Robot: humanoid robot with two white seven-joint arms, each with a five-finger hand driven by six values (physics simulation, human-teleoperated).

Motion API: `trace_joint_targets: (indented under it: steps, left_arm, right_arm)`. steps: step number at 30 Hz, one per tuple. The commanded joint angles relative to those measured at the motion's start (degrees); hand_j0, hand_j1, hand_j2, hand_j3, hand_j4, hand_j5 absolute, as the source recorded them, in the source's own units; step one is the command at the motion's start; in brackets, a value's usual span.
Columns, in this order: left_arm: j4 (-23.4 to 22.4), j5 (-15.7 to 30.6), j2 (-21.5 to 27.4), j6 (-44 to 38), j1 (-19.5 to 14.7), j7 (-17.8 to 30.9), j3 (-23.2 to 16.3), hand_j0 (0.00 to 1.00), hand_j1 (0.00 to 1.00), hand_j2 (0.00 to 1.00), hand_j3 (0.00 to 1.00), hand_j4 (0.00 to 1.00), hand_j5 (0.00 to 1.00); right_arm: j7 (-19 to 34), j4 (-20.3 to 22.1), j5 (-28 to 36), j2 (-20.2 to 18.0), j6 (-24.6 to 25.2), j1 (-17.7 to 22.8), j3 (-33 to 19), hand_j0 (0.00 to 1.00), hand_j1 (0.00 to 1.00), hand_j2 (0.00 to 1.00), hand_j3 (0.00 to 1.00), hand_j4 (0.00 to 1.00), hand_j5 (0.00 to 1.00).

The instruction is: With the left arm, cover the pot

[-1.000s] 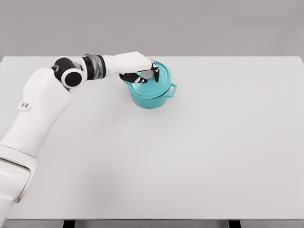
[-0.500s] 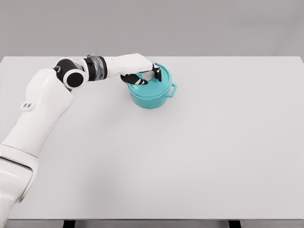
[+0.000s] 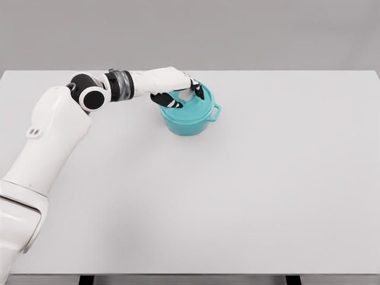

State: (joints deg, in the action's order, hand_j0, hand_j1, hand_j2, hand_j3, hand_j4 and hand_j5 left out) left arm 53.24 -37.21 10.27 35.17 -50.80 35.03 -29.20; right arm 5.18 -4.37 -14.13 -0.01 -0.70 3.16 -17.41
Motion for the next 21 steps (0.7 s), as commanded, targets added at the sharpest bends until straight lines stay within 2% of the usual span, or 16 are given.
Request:
trace_joint_targets:
  steps: [1, 8, 15, 17, 18, 19, 21]
  left_arm:
    - [0.02, 0.38, 0.01, -0.17, 0.00, -0.03, 0.19, 0.71, 0.71, 0.71, 0.71, 0.71, 0.71]
    - [0.02, 0.38, 0.10, -0.17, 0.00, -0.03, 0.19, 0.76, 0.76, 0.76, 0.76, 0.76, 0.76]
    - [1.69, 1.17, 0.97, -0.17, -1.23, -0.03, 0.81, 0.92, 0.92, 0.92, 0.92, 0.92, 0.92]
    - [6.34, 3.10, 4.57, -0.17, -0.88, -0.03, 0.81, 0.94, 0.94, 0.94, 0.94, 0.94, 0.94]
    - [10.29, 5.83, 8.17, -0.17, -0.35, -0.03, 0.46, 0.95, 0.95, 0.95, 0.95, 0.95, 0.95]
    - [14.42, 7.76, 12.56, -0.17, 1.05, -0.03, 0.63, 1.00, 1.00, 1.00, 1.00, 1.00, 1.00]
    - [23.39, 12.50, 21.97, -0.17, 3.95, -0.03, 0.98, 1.00, 1.00, 1.00, 1.00, 1.00, 1.00]
  right_arm:
    - [0.01, -0.02, -0.02, 0.01, 0.00, 0.00, 0.01, 1.00, 1.00, 1.00, 1.00, 1.00, 1.00]
    - [0.01, -0.02, -0.02, 0.01, 0.00, 0.00, 0.01, 1.00, 1.00, 1.00, 1.00, 1.00, 1.00]
    - [0.01, -0.02, -0.02, 0.01, 0.00, 0.00, 0.01, 1.00, 1.00, 1.00, 1.00, 1.00, 1.00]
    - [0.01, -0.02, -0.02, 0.01, 0.00, 0.00, 0.01, 1.00, 1.00, 1.00, 1.00, 1.00, 1.00]
    - [0.01, -0.02, -0.02, 0.01, 0.00, 0.00, 0.01, 1.00, 1.00, 1.00, 1.00, 1.00, 1.00]
    - [0.01, -0.02, -0.02, 0.01, 0.00, 0.00, 0.01, 1.00, 1.00, 1.00, 1.00, 1.00, 1.00]
    - [0.01, -0.02, -0.02, 0.01, 0.00, 0.00, 0.01, 1.00, 1.00, 1.00, 1.00, 1.00, 1.00]
